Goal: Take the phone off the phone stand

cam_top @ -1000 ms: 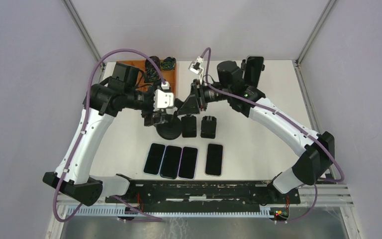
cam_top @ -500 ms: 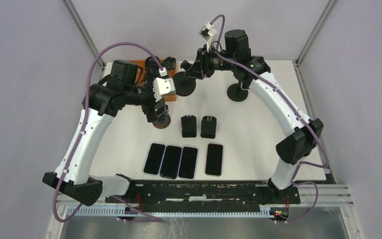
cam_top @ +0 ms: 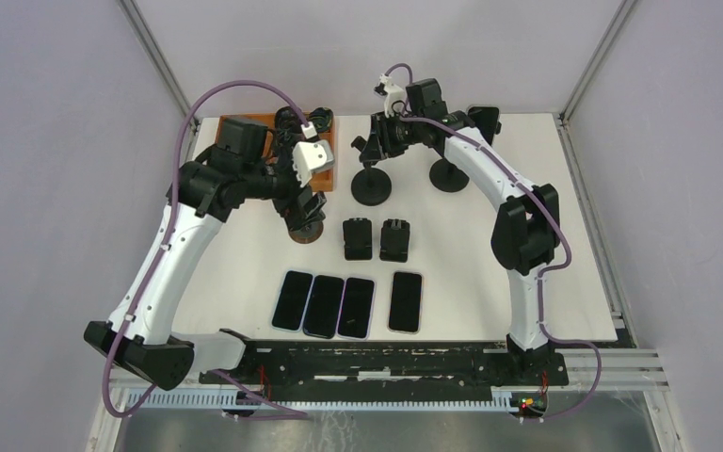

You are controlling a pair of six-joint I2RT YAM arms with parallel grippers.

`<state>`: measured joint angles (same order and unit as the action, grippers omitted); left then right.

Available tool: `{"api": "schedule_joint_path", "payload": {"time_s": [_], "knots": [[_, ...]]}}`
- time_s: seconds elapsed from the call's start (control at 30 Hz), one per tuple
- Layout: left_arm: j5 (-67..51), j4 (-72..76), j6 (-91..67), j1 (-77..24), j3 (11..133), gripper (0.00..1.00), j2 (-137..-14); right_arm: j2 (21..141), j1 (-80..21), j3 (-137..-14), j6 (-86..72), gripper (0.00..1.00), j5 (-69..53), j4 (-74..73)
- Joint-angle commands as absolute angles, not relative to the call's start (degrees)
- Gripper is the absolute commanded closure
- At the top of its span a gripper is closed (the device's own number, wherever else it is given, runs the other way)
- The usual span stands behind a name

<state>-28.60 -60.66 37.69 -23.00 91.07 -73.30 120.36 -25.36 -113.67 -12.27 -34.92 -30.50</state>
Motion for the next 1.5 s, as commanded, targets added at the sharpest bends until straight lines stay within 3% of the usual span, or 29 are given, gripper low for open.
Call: {"api": "schedule_joint_path", "payload": {"time_s": [0.0,0.37,0.47,0.7,0.73,0.83,1.07,1.33,1.47], "knots": [[-28.46,-56.42,33.69,-23.05,89.45,0.0,-71.52,120.2,-24.75,-118.08,-11.64,1.0,-36.45,-25.41],[-25.01,-53.61,25.37,-23.09,89.76,0.0,-71.3,123.35,-22.77,-115.28,-19.73,0.98,-42.46,-15.07],[-21.97,-51.6,23.16,-23.11,88.91,0.0,-70.48,125.23,-22.38,-116.71,-21.35,0.74,-43.77,-15.04],[-21.75,-51.15,21.46,-23.11,88.54,0.0,-69.57,124.53,-22.15,-118.29,-19.11,0.46,-43.5,-16.92],[-22.21,-51.15,21.45,-23.05,88.25,0.0,-69.23,123.86,-22.02,-118.34,-18.75,0.3,-43.04,-16.7],[-23.01,-51.39,21.52,-23.08,87.37,0.0,-68.14,122.84,-21.53,-119.91,-17.4,0.03,-40.52,-18.1],[-23.07,-51.98,21.56,-23.11,87.55,0.0,-67.72,116.54,-21.28,-122.19,-12.79,0.02,-34.78,-22.98],[-5.92,-48.07,19.68,-23.05,97.12,0.0,-68.02,98.86,-20.55,-110.27,-10.27,0.02,-29.17,-20.33],[-7.73,-48.6,18.54,-23.03,97.22,0.0,-67.6,88.0,-18.51,-100.96,-8.63,0.02,-25.93,-18.21]]}}
